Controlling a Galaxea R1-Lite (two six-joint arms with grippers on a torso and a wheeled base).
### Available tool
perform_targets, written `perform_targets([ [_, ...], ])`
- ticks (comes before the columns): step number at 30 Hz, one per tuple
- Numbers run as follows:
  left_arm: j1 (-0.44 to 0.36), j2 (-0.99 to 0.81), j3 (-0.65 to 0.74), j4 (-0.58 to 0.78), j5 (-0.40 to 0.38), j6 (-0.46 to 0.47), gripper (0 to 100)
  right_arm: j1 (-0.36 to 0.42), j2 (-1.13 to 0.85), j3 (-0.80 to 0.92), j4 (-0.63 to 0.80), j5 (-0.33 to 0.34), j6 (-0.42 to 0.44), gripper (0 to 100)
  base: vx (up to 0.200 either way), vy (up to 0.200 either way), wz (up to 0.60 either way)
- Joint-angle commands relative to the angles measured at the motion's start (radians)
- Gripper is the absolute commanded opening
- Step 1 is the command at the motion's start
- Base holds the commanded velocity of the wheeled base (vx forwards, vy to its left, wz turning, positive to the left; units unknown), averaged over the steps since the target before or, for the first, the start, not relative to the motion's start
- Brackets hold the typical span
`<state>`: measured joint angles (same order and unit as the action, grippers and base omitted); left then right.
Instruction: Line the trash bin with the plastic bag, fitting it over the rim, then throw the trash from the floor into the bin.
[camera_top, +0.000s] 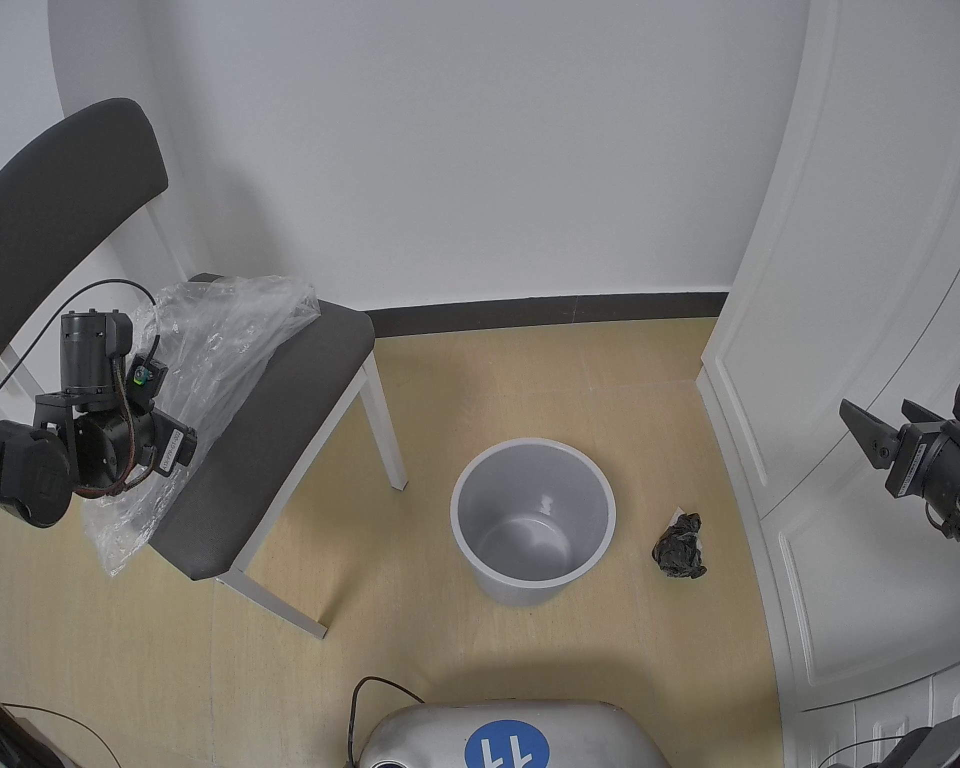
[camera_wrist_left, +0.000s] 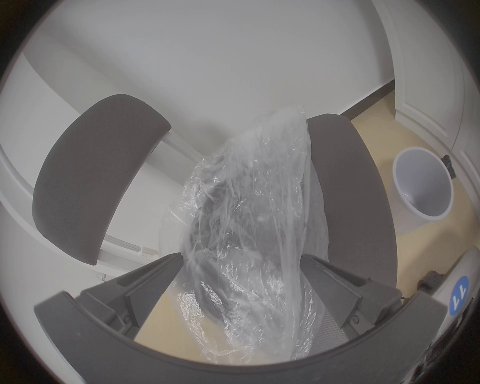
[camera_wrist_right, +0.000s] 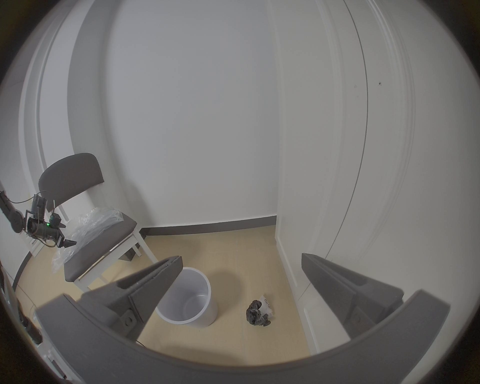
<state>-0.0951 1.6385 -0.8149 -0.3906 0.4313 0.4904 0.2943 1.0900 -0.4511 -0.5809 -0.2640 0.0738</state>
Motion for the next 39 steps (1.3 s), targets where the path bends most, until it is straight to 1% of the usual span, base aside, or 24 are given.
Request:
perform_targets([
  [1, 0.006, -0.017, -0.001, 0.003, -0.002, 0.0, 100, 0.0, 0.001, 0.0, 0.001, 0.0, 0.0, 100, 0.0, 0.0, 0.0],
  [7, 0.011, -0.031, 0.016, 0.024, -0.008, 0.0, 100, 0.0, 0.002, 0.0, 0.001, 0.0, 0.0, 100, 0.0, 0.0, 0.0],
  [10, 0.026, -0.028, 0.016, 0.049, -0.009, -0.001, 100, 0.002, 0.004, 0.002, 0.001, 0.0, 0.0, 100, 0.0, 0.0, 0.0],
  [13, 0.041, -0.032, 0.019, 0.05, -0.012, -0.003, 100, 0.0, 0.002, 0.002, 0.001, 0.0, 0.0, 100, 0.0, 0.0, 0.0],
  [17, 0.041, -0.048, 0.033, 0.052, -0.016, -0.003, 100, 0.002, 0.005, 0.002, 0.001, 0.0, 0.0, 100, 0.0, 0.0, 0.0],
  [39, 0.049, 0.015, 0.074, 0.036, -0.022, -0.001, 100, 0.002, 0.004, 0.006, 0.001, 0.0, -0.002, 100, 0.0, 0.0, 0.0],
])
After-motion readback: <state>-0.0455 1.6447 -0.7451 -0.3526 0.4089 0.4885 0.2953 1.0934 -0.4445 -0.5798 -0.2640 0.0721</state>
